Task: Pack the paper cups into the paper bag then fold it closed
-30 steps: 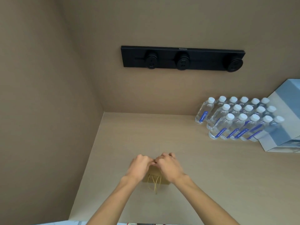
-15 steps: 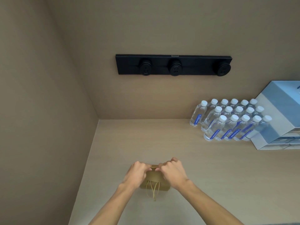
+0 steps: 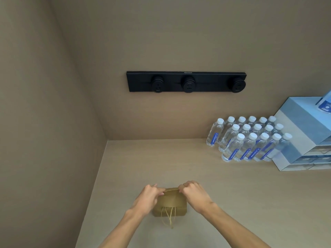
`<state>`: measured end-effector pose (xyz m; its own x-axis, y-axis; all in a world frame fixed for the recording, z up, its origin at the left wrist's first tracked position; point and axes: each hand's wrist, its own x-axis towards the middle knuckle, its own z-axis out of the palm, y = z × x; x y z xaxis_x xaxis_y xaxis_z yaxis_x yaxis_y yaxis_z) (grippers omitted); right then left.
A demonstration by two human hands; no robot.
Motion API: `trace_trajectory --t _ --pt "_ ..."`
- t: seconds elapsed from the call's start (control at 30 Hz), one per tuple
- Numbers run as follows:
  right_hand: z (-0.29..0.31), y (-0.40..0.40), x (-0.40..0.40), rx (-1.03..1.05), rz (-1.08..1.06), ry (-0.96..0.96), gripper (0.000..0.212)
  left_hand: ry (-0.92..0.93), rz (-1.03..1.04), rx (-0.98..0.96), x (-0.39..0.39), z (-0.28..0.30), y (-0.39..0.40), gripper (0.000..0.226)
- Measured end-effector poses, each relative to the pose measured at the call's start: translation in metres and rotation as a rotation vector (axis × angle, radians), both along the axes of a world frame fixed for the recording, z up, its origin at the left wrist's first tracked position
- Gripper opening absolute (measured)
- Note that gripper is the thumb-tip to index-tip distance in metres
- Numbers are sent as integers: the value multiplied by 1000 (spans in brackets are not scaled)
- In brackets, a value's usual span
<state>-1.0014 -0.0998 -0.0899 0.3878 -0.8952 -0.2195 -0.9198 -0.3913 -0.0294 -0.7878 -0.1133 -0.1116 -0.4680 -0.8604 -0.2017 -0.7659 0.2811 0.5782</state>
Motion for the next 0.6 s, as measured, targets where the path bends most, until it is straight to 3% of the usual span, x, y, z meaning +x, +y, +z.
trace_trajectory --t 0.1,0.27,0.4,0.5,0.6 --pt "-2 4 0 23 -70 -2 27 12 -14 -51 3 -1 0 26" --pt "-2 7 -2 -24 -97 -40 28 84 21 -62 5 -1 1 30" --pt "0 8 -5 -22 -87 -156 37 35 70 -25 6 4 5 37" --pt "5 7 -7 43 -157 -325 39 -12 106 -79 5 9 9 40" --pt "-1 6 -3 -92 -183 -383 44 -26 134 -230 1 5 11 42"
